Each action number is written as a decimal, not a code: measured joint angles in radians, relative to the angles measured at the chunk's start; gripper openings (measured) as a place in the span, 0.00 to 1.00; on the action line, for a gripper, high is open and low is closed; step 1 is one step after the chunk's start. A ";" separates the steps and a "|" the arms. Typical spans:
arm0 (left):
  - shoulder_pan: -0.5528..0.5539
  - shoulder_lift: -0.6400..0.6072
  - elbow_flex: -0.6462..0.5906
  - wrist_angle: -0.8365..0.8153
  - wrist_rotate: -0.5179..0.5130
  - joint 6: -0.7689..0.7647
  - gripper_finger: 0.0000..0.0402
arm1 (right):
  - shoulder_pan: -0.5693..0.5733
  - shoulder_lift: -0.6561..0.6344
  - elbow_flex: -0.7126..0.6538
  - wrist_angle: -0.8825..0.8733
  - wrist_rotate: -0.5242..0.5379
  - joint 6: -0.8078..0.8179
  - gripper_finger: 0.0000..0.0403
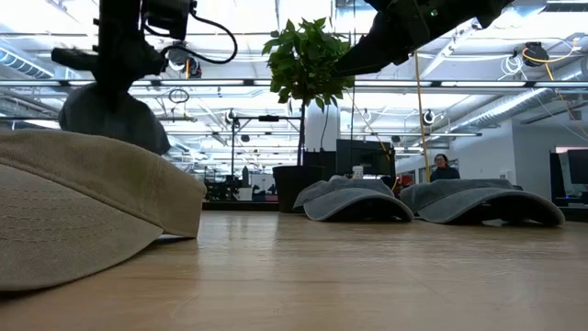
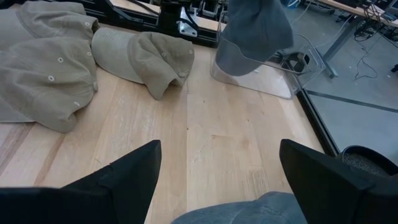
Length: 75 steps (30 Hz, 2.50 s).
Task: Pick & Place hat
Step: Put the top blue cap into the left transparent bin
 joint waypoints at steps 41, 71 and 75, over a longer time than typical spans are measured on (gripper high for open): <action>0.195 -0.003 -0.012 -0.004 -0.220 -0.996 0.36 | 0.000 0.000 0.000 0.000 0.000 0.007 0.78; 0.481 0.075 -0.204 0.177 -0.076 -1.163 0.01 | -0.001 0.000 0.000 0.000 -0.003 -0.016 0.78; 0.476 0.075 -0.204 0.204 -0.088 -1.198 0.03 | -0.001 0.000 0.000 0.002 -0.003 -0.016 0.78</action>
